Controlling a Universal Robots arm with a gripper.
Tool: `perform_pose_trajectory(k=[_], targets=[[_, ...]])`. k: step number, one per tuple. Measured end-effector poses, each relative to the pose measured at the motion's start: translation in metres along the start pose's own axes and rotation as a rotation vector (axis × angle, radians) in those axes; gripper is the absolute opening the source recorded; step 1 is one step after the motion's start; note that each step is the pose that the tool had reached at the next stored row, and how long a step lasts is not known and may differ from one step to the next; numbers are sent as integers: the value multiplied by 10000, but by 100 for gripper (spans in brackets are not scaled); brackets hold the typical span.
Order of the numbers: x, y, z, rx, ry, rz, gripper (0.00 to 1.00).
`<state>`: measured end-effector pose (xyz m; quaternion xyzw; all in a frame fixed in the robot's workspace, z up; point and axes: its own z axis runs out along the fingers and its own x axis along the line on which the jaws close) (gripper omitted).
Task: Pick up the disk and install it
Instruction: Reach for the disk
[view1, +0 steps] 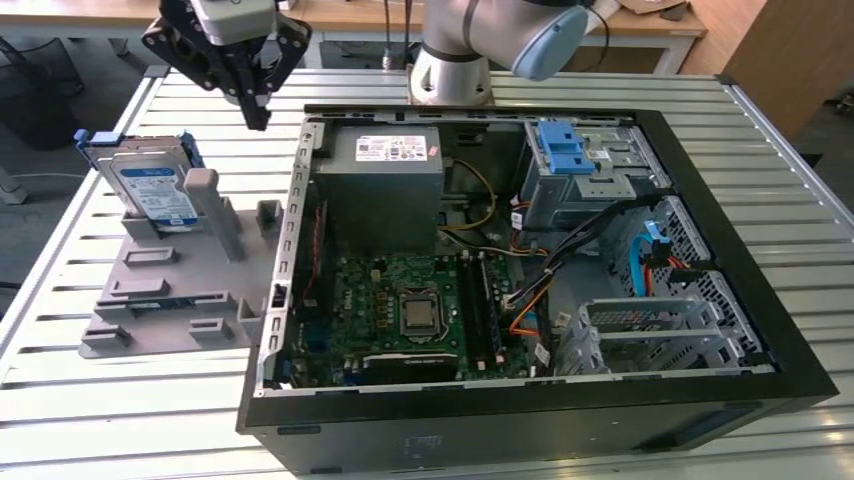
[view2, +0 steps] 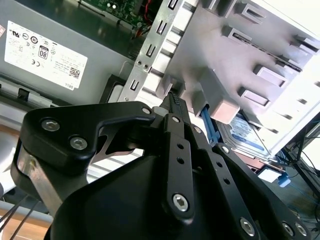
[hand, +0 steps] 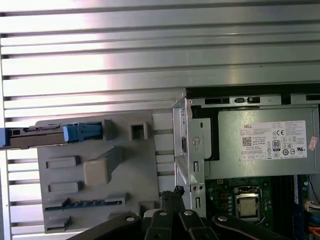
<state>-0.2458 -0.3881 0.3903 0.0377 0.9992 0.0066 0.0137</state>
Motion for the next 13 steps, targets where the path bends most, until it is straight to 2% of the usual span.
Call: perform_pose_trajectory(k=[13], targets=[[123,-2,-2,0,0,0,11]])
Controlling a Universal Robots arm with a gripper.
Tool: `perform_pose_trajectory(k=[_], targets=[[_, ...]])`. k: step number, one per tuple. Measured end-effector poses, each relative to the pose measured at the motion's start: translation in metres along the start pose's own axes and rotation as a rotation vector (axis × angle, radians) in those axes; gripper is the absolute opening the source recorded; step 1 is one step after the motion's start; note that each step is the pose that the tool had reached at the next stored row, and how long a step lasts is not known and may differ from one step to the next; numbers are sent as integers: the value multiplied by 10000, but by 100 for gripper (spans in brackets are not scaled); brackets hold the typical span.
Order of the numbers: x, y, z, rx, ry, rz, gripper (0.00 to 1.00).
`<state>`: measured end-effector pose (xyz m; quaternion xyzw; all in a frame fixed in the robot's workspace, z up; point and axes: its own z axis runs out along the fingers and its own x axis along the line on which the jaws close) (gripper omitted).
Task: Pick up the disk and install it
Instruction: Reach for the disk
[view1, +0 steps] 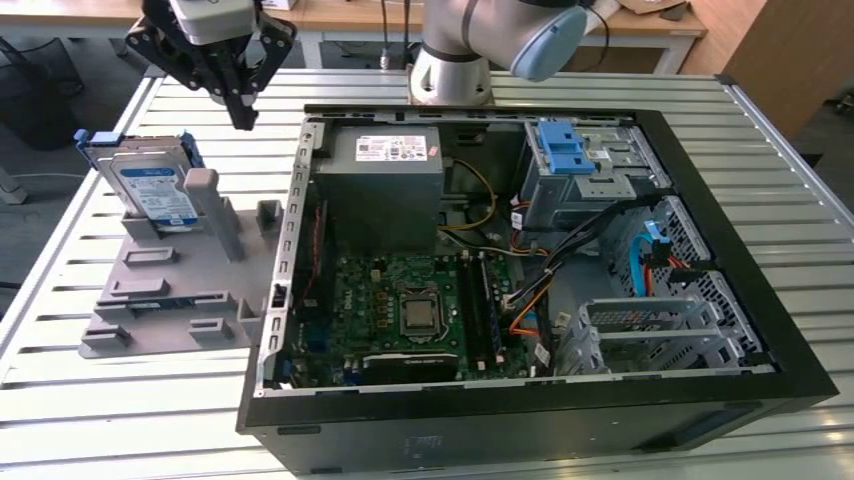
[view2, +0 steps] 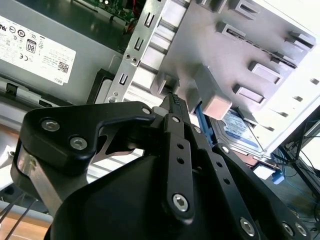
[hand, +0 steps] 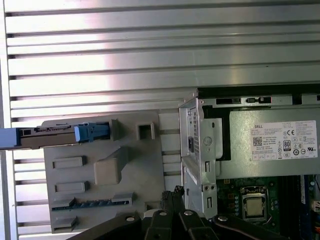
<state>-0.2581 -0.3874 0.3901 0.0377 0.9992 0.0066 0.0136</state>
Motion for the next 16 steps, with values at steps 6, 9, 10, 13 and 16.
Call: perform_pose_trajectory(k=[6,9,10,13,16], targets=[[58,-4,1,0,0,-1,11],[92,-6,2,0,0,0,11],[104,-6,2,0,0,0,11],[142,-8,2,0,0,0,11],[296,-8,-1,0,0,0,11]])
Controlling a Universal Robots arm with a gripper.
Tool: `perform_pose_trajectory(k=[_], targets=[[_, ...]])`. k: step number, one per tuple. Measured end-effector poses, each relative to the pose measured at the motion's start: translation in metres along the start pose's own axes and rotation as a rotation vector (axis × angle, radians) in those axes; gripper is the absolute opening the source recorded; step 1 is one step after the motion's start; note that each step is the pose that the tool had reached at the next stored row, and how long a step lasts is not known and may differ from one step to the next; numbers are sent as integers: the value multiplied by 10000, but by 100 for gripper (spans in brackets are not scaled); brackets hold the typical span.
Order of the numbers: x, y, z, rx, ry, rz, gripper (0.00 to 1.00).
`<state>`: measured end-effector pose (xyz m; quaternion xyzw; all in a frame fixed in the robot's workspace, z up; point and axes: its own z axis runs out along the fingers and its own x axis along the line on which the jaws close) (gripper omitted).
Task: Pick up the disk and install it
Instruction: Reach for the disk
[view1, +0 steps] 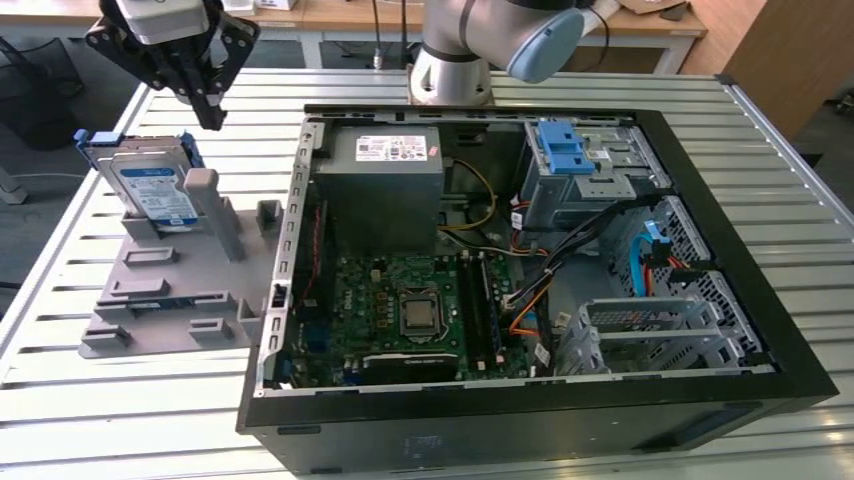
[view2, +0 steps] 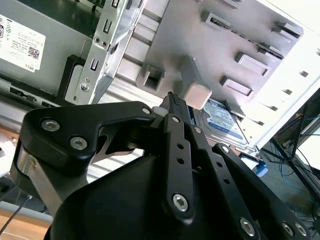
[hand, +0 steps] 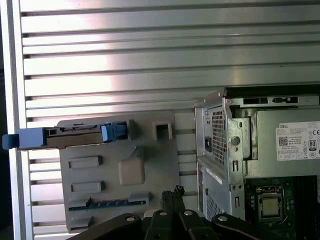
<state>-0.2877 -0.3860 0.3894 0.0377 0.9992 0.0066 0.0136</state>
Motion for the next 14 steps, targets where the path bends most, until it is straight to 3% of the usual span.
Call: perform_pose_trajectory(k=[10,14], targets=[[105,-6,-3,1,1,0,11],[110,-7,-2,1,0,0,11]])
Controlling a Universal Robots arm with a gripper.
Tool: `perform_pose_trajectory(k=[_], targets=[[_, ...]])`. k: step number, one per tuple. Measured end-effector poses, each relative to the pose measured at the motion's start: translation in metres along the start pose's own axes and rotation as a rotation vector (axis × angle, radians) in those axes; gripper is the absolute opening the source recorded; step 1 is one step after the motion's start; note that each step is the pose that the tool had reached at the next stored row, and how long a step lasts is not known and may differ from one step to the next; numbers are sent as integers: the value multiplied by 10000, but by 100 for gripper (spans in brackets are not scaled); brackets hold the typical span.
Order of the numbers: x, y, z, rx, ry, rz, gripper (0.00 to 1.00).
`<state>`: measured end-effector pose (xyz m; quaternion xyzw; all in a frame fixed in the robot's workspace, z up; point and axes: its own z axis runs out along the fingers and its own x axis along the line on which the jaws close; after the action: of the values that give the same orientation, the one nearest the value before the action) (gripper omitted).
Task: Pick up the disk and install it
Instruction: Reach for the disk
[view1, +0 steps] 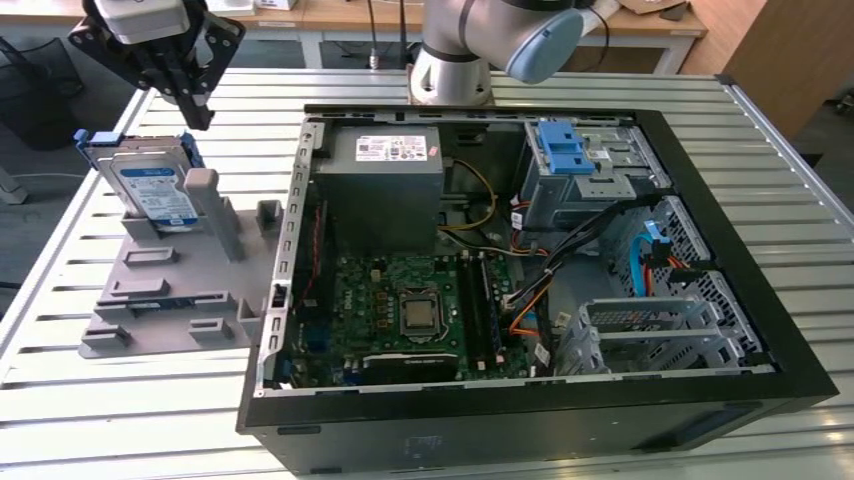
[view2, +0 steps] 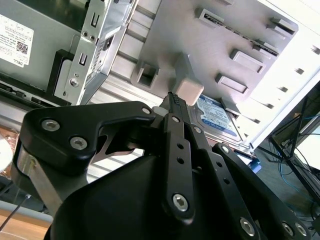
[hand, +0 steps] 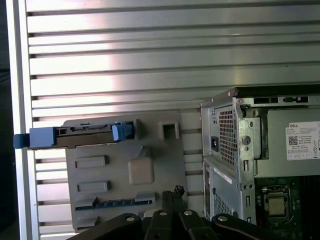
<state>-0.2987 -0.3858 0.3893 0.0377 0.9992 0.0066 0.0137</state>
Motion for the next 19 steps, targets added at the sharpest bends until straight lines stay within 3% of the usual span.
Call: perform_pose_trajectory(k=[12,19], targets=[[39,10,-1,0,1,0,11],[121,39,-3,0,1,1,11]])
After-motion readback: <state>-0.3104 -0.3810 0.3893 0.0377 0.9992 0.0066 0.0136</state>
